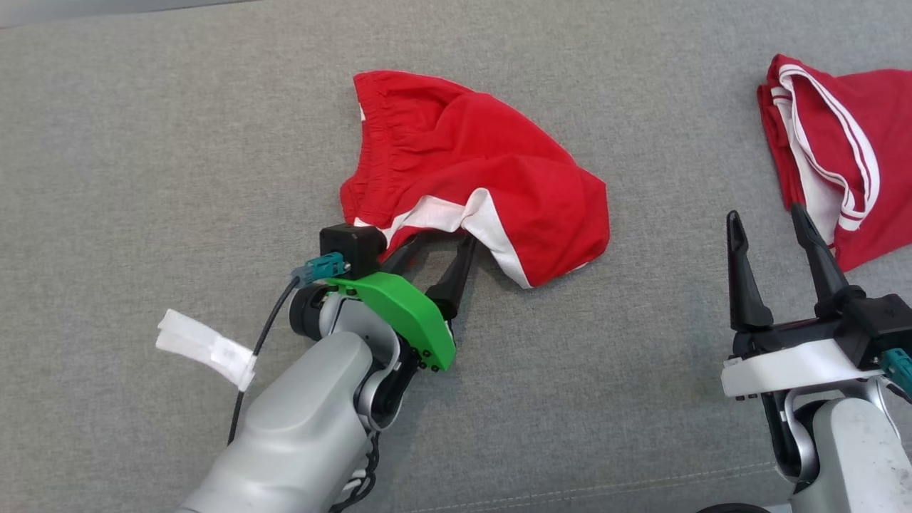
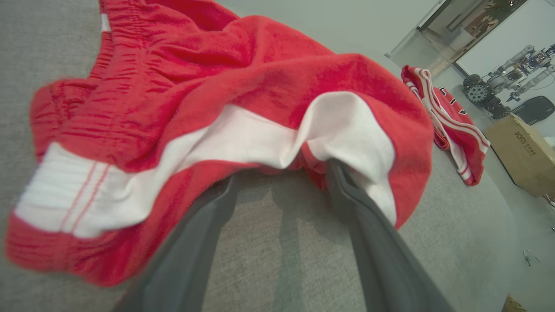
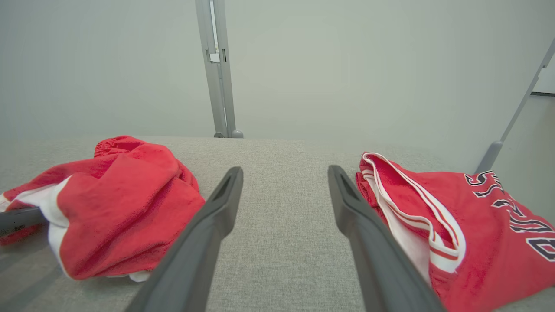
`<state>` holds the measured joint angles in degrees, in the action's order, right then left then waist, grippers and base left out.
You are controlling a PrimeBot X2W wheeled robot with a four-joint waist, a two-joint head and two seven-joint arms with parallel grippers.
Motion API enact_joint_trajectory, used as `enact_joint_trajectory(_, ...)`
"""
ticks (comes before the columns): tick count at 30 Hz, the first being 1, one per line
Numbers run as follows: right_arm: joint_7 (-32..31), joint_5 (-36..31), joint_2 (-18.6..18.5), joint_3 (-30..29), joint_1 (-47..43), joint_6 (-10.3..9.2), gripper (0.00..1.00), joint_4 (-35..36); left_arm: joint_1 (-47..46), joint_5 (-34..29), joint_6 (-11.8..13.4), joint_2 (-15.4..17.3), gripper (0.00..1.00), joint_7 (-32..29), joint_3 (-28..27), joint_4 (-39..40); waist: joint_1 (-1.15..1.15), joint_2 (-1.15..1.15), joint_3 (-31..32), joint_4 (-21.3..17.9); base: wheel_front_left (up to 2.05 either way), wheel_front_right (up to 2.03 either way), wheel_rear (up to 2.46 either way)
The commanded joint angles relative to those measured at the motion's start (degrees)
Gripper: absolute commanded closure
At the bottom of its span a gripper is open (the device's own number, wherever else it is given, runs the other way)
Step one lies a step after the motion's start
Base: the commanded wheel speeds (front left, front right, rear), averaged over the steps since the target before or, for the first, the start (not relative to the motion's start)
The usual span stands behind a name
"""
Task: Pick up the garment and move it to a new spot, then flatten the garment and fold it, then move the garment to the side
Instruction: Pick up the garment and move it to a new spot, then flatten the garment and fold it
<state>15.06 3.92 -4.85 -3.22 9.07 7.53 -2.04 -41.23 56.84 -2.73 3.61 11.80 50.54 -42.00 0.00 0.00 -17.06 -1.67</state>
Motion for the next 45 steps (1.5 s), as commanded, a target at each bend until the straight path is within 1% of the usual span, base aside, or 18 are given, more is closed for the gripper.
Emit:
enact_joint_trajectory(1, 0.14, 0.03, -0.81, -0.48, -0.24, -0.08, 0.0, 0.33, 1.24, -0.05, 0.19, 1.36, 0.0, 0.98, -0.77, 1.09, 0.0, 0.0, 4.31, 3.51, 0.0, 0.0, 0.0)
enact_joint_trajectory(3, 0.14, -0.07, -1.37, -0.72, -0.11, -0.08, 0.0, 0.18, 2.5, -0.63, 0.99, 3.52, 0.0, 2.09, -2.13, 2.76, 0.0, 0.0, 5.43, 3.89, 0.0, 0.0, 0.0)
enact_joint_trajectory(4, 0.14, -0.07, -1.37, -0.72, -0.11, -0.08, 0.0, 0.18, 2.5, -0.63, 0.99, 3.52, 0.0, 2.09, -2.13, 2.76, 0.0, 0.0, 5.43, 3.89, 0.0, 0.0, 0.0)
enact_joint_trajectory(7, 0.14, -0.42, -2.47, -1.09, -0.81, -0.08, 0.0, -0.54, 5.81, -2.16, 2.8, 7.55, 0.0, 3.04, -4.61, 5.75, 0.0, 0.0, 6.93, 4.19, 0.0, 0.0, 0.0)
enact_joint_trajectory(9, 0.14, -0.55, -2.85, -1.35, -1.22, -0.08, 0.0, -0.81, 8.47, -2.75, 3.89, 10.04, 0.0, 3.4, -7.02, 8.06, 0.0, 0.0, 7.54, 4.21, 0.0, 0.0, 0.0)
enact_joint_trajectory(11, 0.13, -0.8, -3.12, -1.99, -2.04, -0.08, 0.0, -1.02, 11.51, -5.23, 5.05, 12.76, 0.0, 3.49, -10.68, 11.16, 0.0, 0.0, 8.04, 4.3, 0.0, 0.0, 0.0)
enact_joint_trajectory(13, 0.13, -1.13, -3.07, -2.52, -3.28, -0.08, 0.0, -1.63, 16.15, -7.78, 6.26, 14.37, 0.0, 3.32, -14.34, 13.64, 0.0, 0.0, 8.64, 4.32, 0.0, 0.0, 0.0)
enact_joint_trajectory(16, 0.14, -1.68, -2.84, -2.92, -5.29, -0.08, 0.0, -2.65, 22.5, -12.14, 5.97, 15.15, 0.0, 3.34, -20.9, 17.76, 0.0, 0.0, 9.72, 4.29, 0.0, 0.0, 0.0)
enact_joint_trajectory(17, 0.14, -1.81, -2.72, -3.19, -6.04, -0.08, 0.0, -2.97, 24.49, -15.06, 5.16, 15.55, 0.0, 3.36, -22.7, 19.3, 0.0, 0.0, 10.24, 4.29, 0.0, 0.0, 0.0)
enact_joint_trajectory(20, 0.14, -2.53, -2.68, -3.51, -8.67, -0.08, 0.0, -4.05, 31.38, -20.15, 3.67, 13.96, 0.0, 3.29, -28.69, 21.85, 0.0, 0.0, 11.55, 4.54, 0.0, 0.0, 0.0)
enact_joint_trajectory(23, 0.14, -2.81, -2.49, -3.89, -10.26, -0.08, 0.0, -4.57, 35.92, -24.81, 1.17, 11.68, 0.0, 3.3, -34.73, 23.81, 0.0, 0.0, 12.32, 4.76, 0.0, 0.0, 0.0)
enact_joint_trajectory(26, 0.13, -3.1, -2.21, -4.33, -11.55, -0.08, 0.0, -5.29, 39.5, -28.9, -1.27, 8.84, 0.0, 3.29, -40.29, 24.58, 0.0, 0.0, 12.98, 4.73, 0.0, 0.0, 0.0)
enact_joint_trajectory(30, 0.13, -3.29, -1.66, -4.92, -12.73, -0.09, 0.0, -6.23, 42.8, -33.67, -3.47, 5.7, 0.0, 3.3, -46.11, 24.02, 0.0, 0.0, 14.29, 4.5, 0.0, 0.0, 0.0)
enact_joint_trajectory(32, 0.13, -3.35, -1.32, -5.19, -13.09, -0.09, 0.0, -6.61, 43.82, -35.05, -4.01, 4.44, 0.0, 3.31, -48.65, 23.55, 0.0, 0.0, 14.85, 4.32, 0.0, 0.0, 0.0)
enact_joint_trajectory(34, 0.14, -3.46, -0.92, -5.27, -13.53, -0.09, 0.0, -7.11, 44.5, -36.23, -4.41, 3.27, 0.0, 3.3, -50.56, 23.39, 0.0, 0.0, 15.29, 4.15, 0.0, 0.0, 0.0)
enact_joint_trajectory(37, 0.14, -3.41, -0.53, -5.07, -13.5, -0.09, 0.0, -7.57, 45.22, -37.75, -4.72, 2.36, 0.0, 3.3, -52.25, 23.1, 0.0, 0.0, 15.72, 3.94, 0.0, 0.0, 0.0)
enact_joint_trajectory(40, 0.14, -2.66, -0.34, -4.66, -13.12, -0.09, 0.0, -7.77, 45.16, -38.04, -4.82, 1.9, 0.0, 3.3, -51.8, 23.59, 0.0, 0.0, 15.84, 3.72, 0.0, 0.0, 0.0)
enact_joint_trajectory(45, 0.14, -2.49, -0.32, -4.17, -12.36, -0.09, 0.0, -7.52, 44.2, -38.03, -4.82, 2.53, 0.0, 3.3, -51.15, 24.15, 0.0, 0.0, 15.42, 3.59, 0.0, 0.0, 0.0)
